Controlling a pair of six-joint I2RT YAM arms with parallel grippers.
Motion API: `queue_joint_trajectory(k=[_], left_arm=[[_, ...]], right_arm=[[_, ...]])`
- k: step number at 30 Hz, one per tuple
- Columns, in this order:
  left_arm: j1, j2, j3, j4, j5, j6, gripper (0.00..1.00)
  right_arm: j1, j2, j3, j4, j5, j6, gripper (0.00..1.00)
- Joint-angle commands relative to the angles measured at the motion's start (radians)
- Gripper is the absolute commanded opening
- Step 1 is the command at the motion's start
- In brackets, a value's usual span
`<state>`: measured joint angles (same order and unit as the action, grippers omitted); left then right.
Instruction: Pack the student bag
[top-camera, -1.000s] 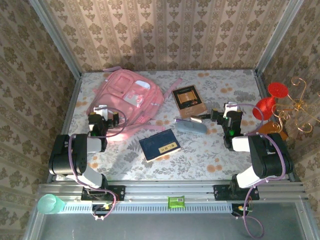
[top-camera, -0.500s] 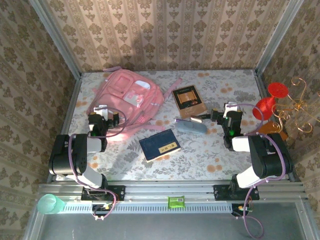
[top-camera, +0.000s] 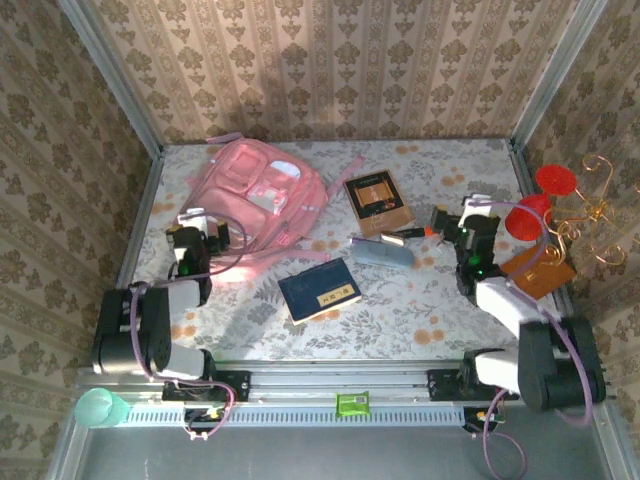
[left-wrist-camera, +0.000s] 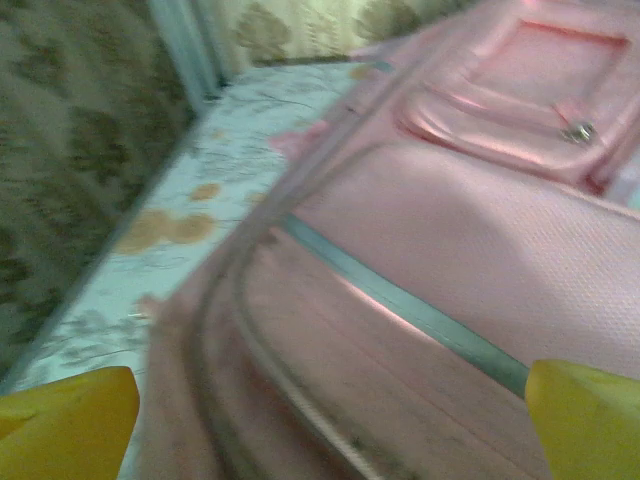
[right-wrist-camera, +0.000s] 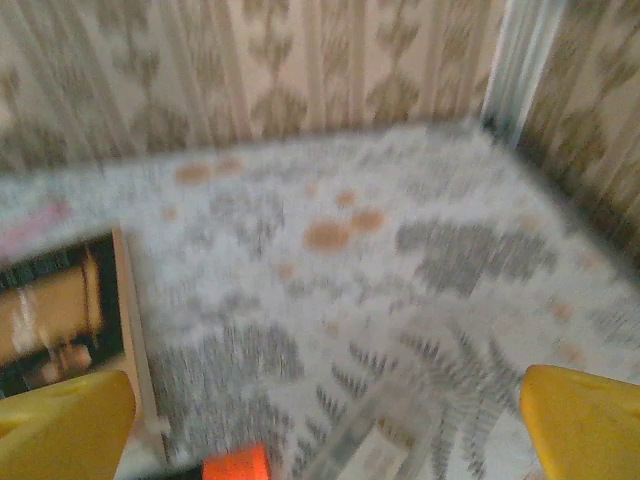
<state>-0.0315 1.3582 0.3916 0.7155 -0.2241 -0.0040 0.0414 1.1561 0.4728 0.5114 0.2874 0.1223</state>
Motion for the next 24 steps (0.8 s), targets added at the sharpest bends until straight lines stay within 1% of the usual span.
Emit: queue_joint_trajectory(k=[1, 2, 3, 4, 5, 7, 8, 10, 12, 13, 15, 17, 19, 22, 24], left_arm=[[0.016, -0.149, 0.105, -0.322, -0.155, -0.160, 1.00], [0.026, -0.178, 0.138, -0.427, -0.147, -0.209, 1.00], [0.031, -0.203, 0.171, -0.529, -0.113, -0.258, 1.00], [0.032, -0.217, 0.197, -0.604, -0.062, -0.308, 1.00], [0.031, -0.224, 0.211, -0.645, -0.006, -0.349, 1.00], [0.019, -0.210, 0.243, -0.696, 0.150, -0.408, 1.00], [0.009, -0.194, 0.267, -0.738, 0.178, -0.427, 1.00], [-0.006, -0.144, 0.332, -0.865, 0.179, -0.474, 1.00], [-0.007, -0.106, 0.371, -0.945, 0.187, -0.473, 1.00], [-0.007, -0.093, 0.383, -0.976, 0.161, -0.472, 1.00], [0.000, -0.078, 0.388, -0.999, 0.125, -0.462, 1.00], [0.014, -0.060, 0.402, -1.017, 0.121, -0.460, 1.00], [0.031, -0.041, 0.409, -1.034, 0.108, -0.471, 1.00], [0.057, -0.042, 0.403, -1.048, 0.069, -0.504, 1.00], [0.072, -0.055, 0.391, -1.048, 0.041, -0.522, 1.00]], right_arm=[[-0.005, -0.153, 0.062, -0.266, 0.079, 0.119, 1.00], [-0.005, -0.188, 0.080, -0.321, 0.065, 0.145, 1.00], [-0.006, -0.216, 0.101, -0.370, 0.006, 0.168, 1.00], [-0.003, -0.229, 0.118, -0.403, -0.065, 0.194, 1.00], [0.008, -0.229, 0.135, -0.428, -0.116, 0.218, 1.00], [0.084, -0.189, 0.184, -0.469, -0.168, 0.258, 0.97], [0.130, -0.159, 0.213, -0.487, -0.163, 0.256, 0.97], [0.271, -0.062, 0.299, -0.547, -0.123, 0.247, 0.97], [0.363, 0.037, 0.386, -0.592, -0.121, 0.259, 0.95], [0.411, 0.093, 0.432, -0.610, -0.128, 0.260, 0.95], [0.472, 0.197, 0.510, -0.641, -0.136, 0.258, 0.93], [0.502, 0.307, 0.576, -0.659, -0.146, 0.279, 0.92], [0.520, 0.404, 0.648, -0.668, -0.182, 0.304, 0.89], [0.542, 0.529, 0.756, -0.678, -0.191, 0.350, 0.86], [0.545, 0.623, 0.826, -0.681, -0.207, 0.413, 0.85]])
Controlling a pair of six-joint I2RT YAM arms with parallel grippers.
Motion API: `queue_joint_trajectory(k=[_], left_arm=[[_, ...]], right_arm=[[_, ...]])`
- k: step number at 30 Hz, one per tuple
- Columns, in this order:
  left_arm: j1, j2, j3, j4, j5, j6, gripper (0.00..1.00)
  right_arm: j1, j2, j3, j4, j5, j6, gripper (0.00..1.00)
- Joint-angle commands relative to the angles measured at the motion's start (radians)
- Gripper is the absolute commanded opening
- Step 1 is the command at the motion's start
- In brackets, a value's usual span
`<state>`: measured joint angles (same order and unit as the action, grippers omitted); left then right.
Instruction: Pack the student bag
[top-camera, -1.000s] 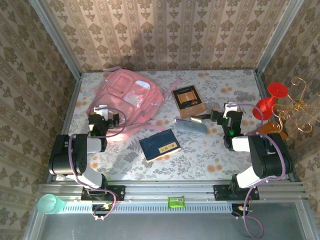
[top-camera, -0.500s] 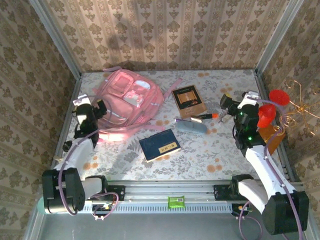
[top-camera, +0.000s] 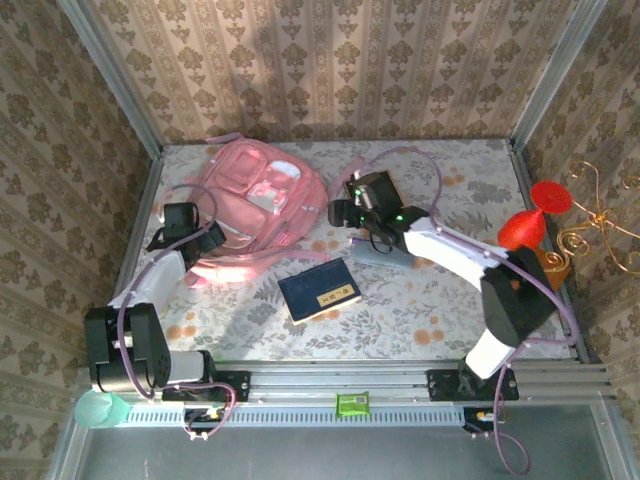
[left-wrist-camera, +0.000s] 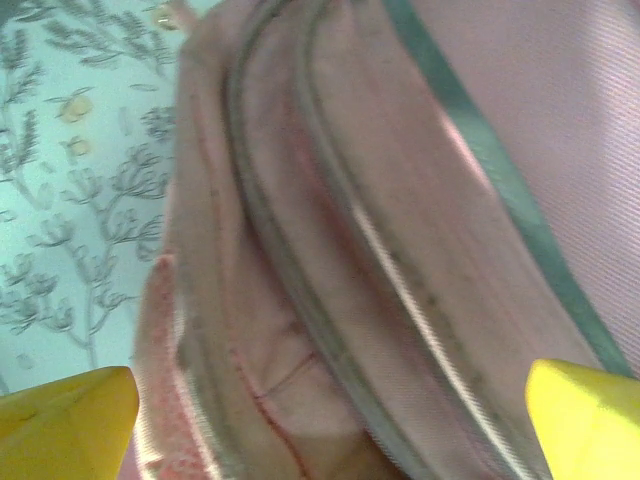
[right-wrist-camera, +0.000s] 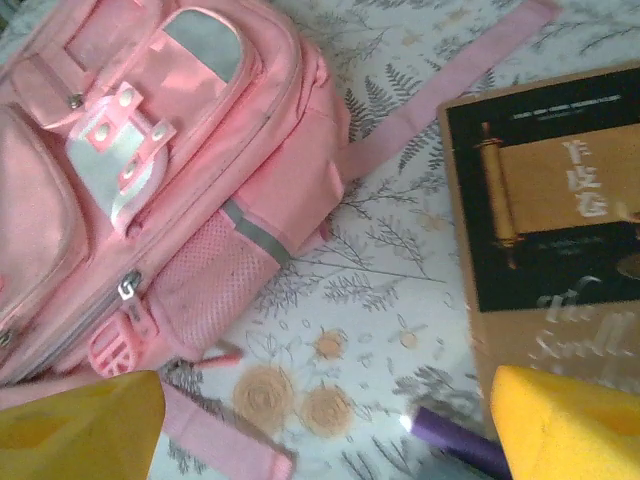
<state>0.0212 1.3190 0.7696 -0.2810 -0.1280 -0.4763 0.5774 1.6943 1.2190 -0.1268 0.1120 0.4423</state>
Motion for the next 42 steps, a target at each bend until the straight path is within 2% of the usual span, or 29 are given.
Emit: queue_joint_trajectory(k=[1, 7, 10, 15, 17, 19, 20, 23, 26, 29, 35, 38, 42], left_arm=[[0.024, -0.017, 0.011, -0.055, -0.066, -0.054, 1.00], [0.055, 0.009, 0.026, -0.093, -0.082, -0.050, 1.00], [0.065, 0.016, 0.016, -0.084, -0.037, -0.053, 1.00], [0.062, 0.040, -0.010, -0.039, 0.127, -0.094, 0.96], [0.055, 0.045, -0.029, -0.004, 0.183, -0.117, 0.91], [0.044, 0.055, -0.043, 0.040, 0.240, -0.146, 0.84], [0.035, 0.065, -0.044, 0.060, 0.268, -0.157, 0.80], [-0.005, 0.104, -0.023, 0.114, 0.337, -0.192, 0.70], [-0.062, 0.167, 0.034, 0.149, 0.374, -0.204, 0.65], [-0.096, 0.241, 0.108, 0.154, 0.393, -0.191, 0.58], [-0.099, 0.343, 0.190, 0.181, 0.392, -0.174, 0.37], [-0.098, 0.387, 0.241, 0.167, 0.392, -0.148, 0.33], [-0.098, 0.456, 0.331, 0.136, 0.401, -0.109, 0.33]], right_arm=[[0.009, 0.123, 0.109, -0.036, -0.037, 0.123, 0.85], [0.007, 0.389, 0.327, -0.007, -0.087, 0.260, 0.85], [0.003, 0.499, 0.436, -0.028, -0.128, 0.302, 0.82], [-0.001, 0.604, 0.543, -0.062, -0.161, 0.334, 0.67], [-0.006, 0.613, 0.550, -0.065, -0.168, 0.340, 0.53], [-0.014, 0.602, 0.535, -0.043, -0.200, 0.342, 0.35], [-0.019, 0.590, 0.522, -0.029, -0.215, 0.348, 0.30], [-0.039, 0.507, 0.440, 0.036, -0.252, 0.369, 0.19], [-0.057, 0.410, 0.360, 0.103, -0.312, 0.376, 0.13], [-0.060, 0.330, 0.299, 0.151, -0.384, 0.384, 0.11], [-0.075, 0.233, 0.248, 0.155, -0.455, 0.368, 0.10], [-0.081, 0.189, 0.234, 0.142, -0.479, 0.369, 0.10], [-0.079, 0.120, 0.147, 0.172, -0.475, 0.414, 0.10]])
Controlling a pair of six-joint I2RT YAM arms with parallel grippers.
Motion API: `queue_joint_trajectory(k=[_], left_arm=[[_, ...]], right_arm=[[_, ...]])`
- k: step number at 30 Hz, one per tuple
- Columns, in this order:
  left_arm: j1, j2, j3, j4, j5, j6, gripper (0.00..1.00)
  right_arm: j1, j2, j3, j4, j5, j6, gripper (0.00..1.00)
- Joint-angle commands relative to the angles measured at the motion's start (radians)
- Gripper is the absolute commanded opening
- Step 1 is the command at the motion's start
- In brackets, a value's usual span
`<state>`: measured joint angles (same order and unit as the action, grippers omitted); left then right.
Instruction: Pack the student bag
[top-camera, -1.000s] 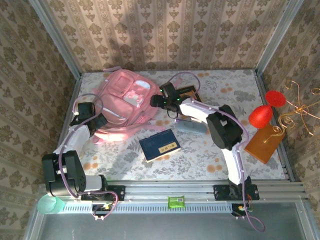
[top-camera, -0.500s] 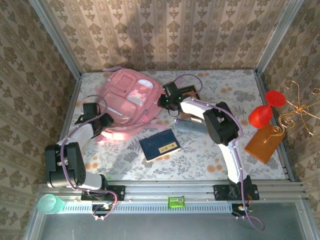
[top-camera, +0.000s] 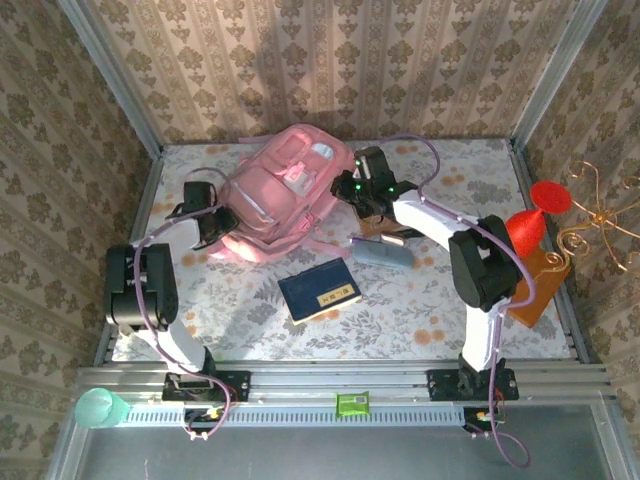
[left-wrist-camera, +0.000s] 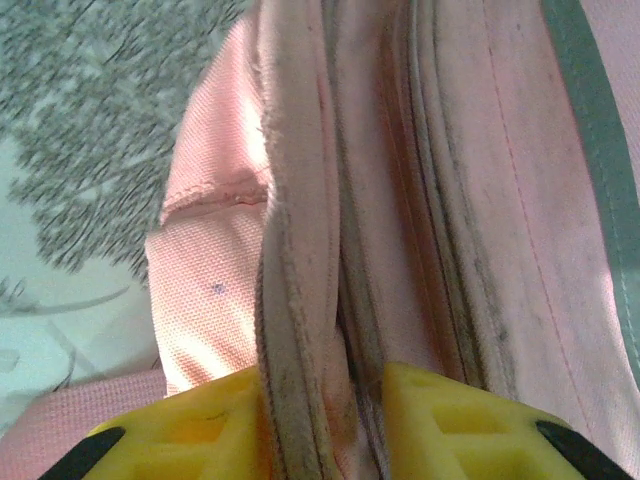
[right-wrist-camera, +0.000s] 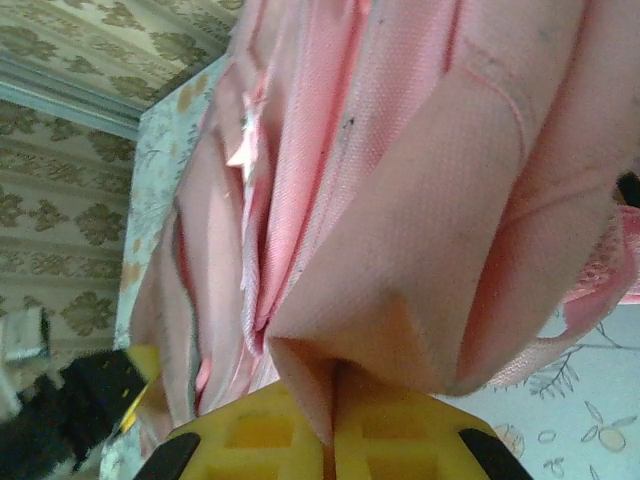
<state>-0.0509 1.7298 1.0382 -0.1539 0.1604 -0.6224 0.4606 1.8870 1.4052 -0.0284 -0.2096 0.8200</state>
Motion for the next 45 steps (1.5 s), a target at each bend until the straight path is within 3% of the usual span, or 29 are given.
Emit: queue_joint_trajectory(k=[1, 6, 11, 17, 21, 28, 32, 40, 45], left_arm=[[-0.026, 0.065, 0.089, -0.004, 0.111, 0.049, 0.34], [-0.027, 0.133, 0.211, -0.059, 0.098, 0.100, 0.45], [-0.010, 0.114, 0.257, -0.141, -0.037, 0.167, 0.64], [-0.010, -0.130, 0.114, -0.166, -0.175, 0.227, 0.76], [-0.100, -0.367, -0.078, -0.130, -0.163, 0.222, 0.80], [-0.345, -0.698, -0.404, 0.051, 0.048, 0.191, 0.74], [-0.445, -0.775, -0.539, 0.169, 0.067, 0.202, 0.68], [-0.520, -0.631, -0.671, 0.554, 0.077, 0.272, 0.55], [-0.564, -0.485, -0.653, 0.684, 0.005, 0.337, 0.50]], right_arm=[[0.039, -0.086, -0.068, 0.095, -0.141, 0.061, 0.10], [0.041, -0.112, -0.199, 0.156, -0.002, 0.157, 0.10], [0.065, -0.110, -0.296, 0.236, 0.110, 0.248, 0.09], [0.084, -0.112, -0.367, 0.338, 0.182, 0.343, 0.08], [0.096, -0.130, -0.384, 0.368, 0.225, 0.383, 0.07], [0.122, -0.171, -0.371, 0.400, 0.253, 0.458, 0.05], [0.130, -0.193, -0.341, 0.399, 0.243, 0.472, 0.05], [0.150, -0.212, -0.311, 0.394, 0.243, 0.469, 0.05], [0.156, -0.212, -0.303, 0.392, 0.244, 0.473, 0.05]])
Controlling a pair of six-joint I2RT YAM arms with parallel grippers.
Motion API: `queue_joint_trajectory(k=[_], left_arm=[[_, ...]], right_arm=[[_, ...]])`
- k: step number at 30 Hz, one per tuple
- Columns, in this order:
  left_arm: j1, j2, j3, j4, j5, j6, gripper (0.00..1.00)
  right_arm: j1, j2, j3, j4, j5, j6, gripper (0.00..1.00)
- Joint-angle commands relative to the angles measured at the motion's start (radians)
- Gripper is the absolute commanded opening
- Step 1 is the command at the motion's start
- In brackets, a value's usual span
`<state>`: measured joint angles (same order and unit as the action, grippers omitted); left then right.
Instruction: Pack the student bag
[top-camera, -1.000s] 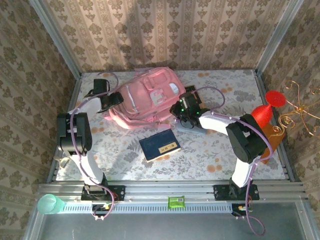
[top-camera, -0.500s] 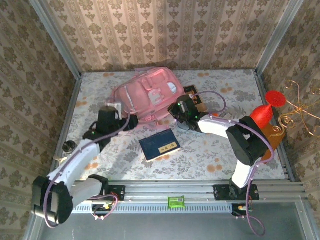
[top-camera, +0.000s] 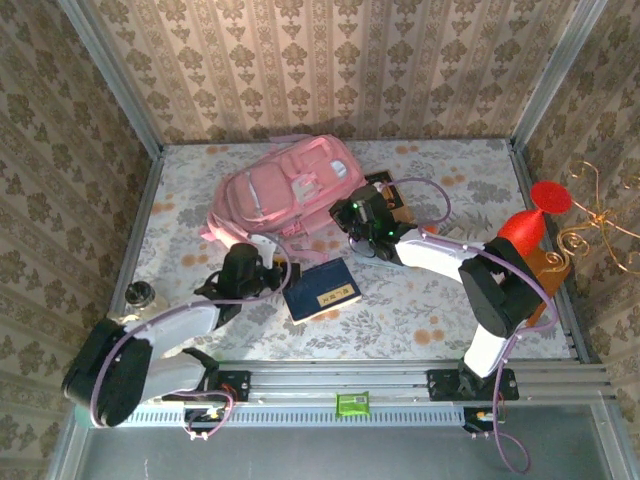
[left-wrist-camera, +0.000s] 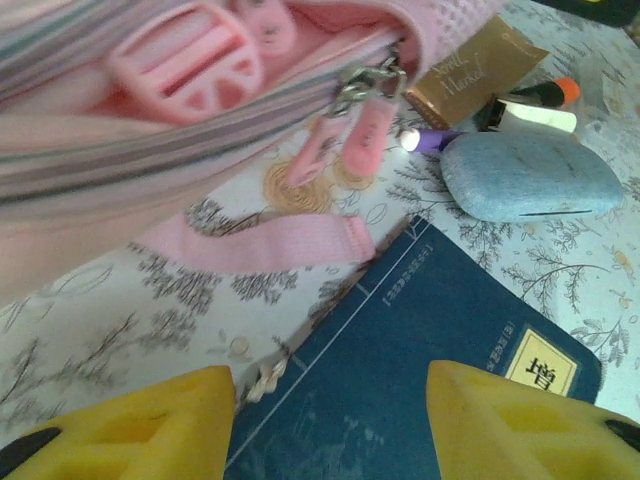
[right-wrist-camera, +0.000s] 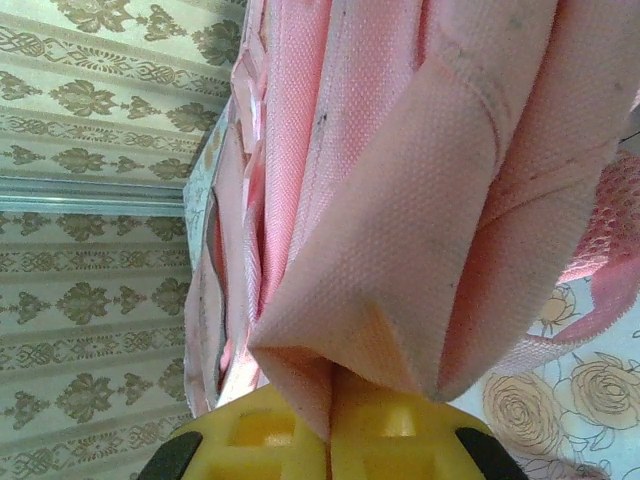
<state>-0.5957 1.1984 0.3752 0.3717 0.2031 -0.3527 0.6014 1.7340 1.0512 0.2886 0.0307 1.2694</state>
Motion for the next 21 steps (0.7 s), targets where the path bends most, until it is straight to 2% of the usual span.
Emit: queue_joint_trajectory(k=[1, 4, 10, 13, 21], left_arm=[[-0.027, 0.074, 0.010, 0.189, -0.059, 0.069, 0.49], [-0.030, 0.140, 0.001, 0.278, -0.104, 0.073, 0.47], [-0.030, 0.263, 0.030, 0.383, -0.121, 0.109, 0.40], [-0.028, 0.294, 0.034, 0.417, -0.163, 0.110, 0.38], [-0.016, 0.298, 0.050, 0.468, -0.164, 0.119, 0.36]], right_arm=[[0.016, -0.059, 0.053, 0.076, 0.005, 0.024, 0.05], [0.018, -0.057, 0.061, 0.073, 0.003, 0.024, 0.05], [0.023, -0.054, 0.070, 0.075, -0.002, 0.025, 0.05], [0.023, -0.054, 0.067, 0.073, -0.002, 0.021, 0.05], [0.023, -0.050, 0.058, 0.075, -0.004, 0.022, 0.04]])
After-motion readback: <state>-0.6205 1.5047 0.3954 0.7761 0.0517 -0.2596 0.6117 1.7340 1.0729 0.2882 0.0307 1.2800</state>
